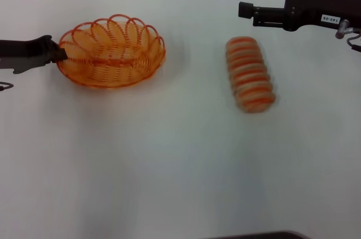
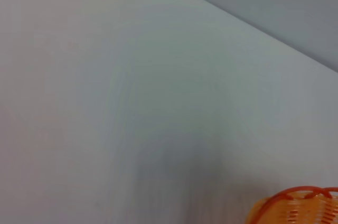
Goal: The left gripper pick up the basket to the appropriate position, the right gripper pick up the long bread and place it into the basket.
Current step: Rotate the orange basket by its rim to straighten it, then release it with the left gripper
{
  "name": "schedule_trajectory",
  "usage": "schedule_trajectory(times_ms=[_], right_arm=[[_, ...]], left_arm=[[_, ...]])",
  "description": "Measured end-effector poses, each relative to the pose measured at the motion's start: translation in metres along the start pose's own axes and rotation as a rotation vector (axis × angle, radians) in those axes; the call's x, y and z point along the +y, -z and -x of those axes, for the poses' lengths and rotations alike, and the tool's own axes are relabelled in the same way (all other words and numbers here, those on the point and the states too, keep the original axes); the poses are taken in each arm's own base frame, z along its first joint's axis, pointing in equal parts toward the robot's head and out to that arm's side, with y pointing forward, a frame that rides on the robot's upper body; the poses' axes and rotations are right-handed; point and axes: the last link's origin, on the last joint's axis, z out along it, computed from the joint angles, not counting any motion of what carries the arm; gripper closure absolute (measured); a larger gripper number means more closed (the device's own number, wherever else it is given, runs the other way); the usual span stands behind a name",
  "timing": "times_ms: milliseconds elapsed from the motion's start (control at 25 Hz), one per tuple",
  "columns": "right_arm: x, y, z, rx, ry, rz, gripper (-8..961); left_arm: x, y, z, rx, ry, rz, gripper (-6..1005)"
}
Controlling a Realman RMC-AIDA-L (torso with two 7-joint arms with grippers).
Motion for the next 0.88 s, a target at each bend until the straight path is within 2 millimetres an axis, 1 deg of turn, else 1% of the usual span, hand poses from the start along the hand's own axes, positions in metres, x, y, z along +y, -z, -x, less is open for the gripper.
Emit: schedule_trajectory(times_ms=[160, 880], right_arm=[[0.0002, -0.0002, -0.0004, 0.0, -0.002, 0.001, 69], [-0.0002, -0.001, 0.0019, -0.013, 0.01, -0.001, 74]], left_arm=[[-0.0028, -0.0008, 0.0015, 0.005, 0.013, -0.001, 856], [-0.0041, 0.0013, 0.0003, 0.02, 0.022, 0.014, 804]])
